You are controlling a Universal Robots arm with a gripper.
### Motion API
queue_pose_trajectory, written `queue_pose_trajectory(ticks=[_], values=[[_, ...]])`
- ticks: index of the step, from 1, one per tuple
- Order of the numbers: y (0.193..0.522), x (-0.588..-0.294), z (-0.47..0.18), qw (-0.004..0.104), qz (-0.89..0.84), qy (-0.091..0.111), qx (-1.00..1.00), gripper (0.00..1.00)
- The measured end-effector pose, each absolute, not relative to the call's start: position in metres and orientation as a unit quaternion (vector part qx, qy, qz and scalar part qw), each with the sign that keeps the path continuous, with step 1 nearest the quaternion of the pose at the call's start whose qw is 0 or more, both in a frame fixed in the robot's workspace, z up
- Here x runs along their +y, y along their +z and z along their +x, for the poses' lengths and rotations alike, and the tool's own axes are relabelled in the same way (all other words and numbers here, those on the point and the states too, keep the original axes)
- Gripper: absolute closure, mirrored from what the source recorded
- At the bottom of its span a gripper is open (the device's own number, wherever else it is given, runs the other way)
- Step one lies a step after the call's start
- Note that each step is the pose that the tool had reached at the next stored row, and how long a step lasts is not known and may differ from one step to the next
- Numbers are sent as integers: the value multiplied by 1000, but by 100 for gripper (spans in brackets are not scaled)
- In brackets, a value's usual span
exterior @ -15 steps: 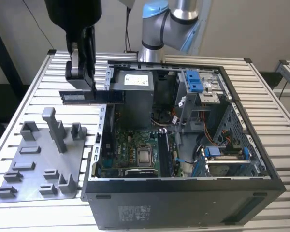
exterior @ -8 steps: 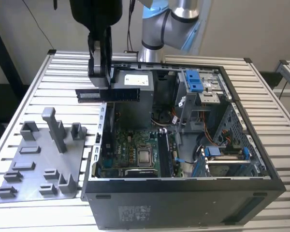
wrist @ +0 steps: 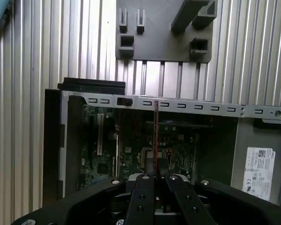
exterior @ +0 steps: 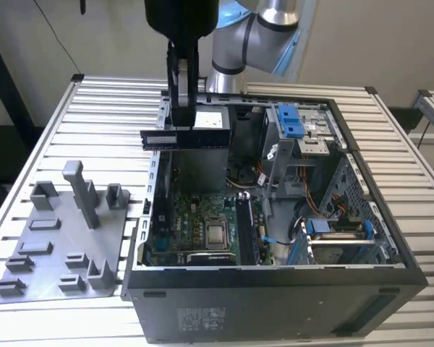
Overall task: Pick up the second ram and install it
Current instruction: 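Pick up the second ram and move it above second insertion slot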
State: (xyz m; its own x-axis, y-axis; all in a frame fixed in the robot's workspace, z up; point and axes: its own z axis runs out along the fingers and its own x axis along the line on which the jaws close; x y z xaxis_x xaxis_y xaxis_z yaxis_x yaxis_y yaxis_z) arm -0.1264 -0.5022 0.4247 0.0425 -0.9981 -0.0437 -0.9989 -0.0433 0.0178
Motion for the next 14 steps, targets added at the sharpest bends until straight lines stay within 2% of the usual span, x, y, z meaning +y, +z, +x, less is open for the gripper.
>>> queue_pose_trajectory(ticks=[14], values=[[425, -494, -62, 9, -722, 22, 692, 86]])
